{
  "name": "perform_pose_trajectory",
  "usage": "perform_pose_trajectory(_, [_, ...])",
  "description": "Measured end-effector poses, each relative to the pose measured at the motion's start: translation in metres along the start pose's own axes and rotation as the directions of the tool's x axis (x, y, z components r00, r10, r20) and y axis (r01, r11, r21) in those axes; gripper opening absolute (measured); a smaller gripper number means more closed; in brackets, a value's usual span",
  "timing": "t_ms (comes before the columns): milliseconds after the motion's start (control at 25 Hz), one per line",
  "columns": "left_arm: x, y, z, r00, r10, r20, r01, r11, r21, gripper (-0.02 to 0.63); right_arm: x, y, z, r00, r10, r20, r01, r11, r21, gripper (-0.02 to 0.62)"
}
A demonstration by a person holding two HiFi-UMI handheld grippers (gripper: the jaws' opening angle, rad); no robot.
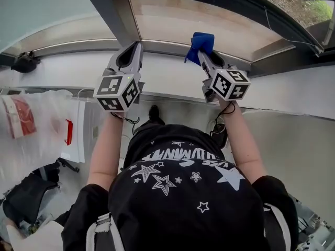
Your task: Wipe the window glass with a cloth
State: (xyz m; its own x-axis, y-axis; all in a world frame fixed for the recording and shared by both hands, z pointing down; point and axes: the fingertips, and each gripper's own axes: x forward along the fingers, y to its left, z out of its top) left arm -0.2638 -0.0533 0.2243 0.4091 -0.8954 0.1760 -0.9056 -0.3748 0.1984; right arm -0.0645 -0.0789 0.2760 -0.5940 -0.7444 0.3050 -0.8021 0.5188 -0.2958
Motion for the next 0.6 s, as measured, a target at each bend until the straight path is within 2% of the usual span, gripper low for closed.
perform_pose_trajectory(320, [0.017, 0.077, 0.008, 1.0, 0.01, 0.004, -0.01, 1.0, -0.014, 0.008, 0.11, 0.04, 0.016, 1.0, 0.024, 0.001, -0.024, 0.998, -0.061, 0.075])
perform_pose_trajectory(600, [0.026, 0.122, 0.008, 1.0, 0.029, 0.011, -0.028, 0.999, -0.044, 0.008, 0.186, 0.064, 0.014, 0.999, 0.031, -0.033, -0.034, 0.993, -0.115, 0.075])
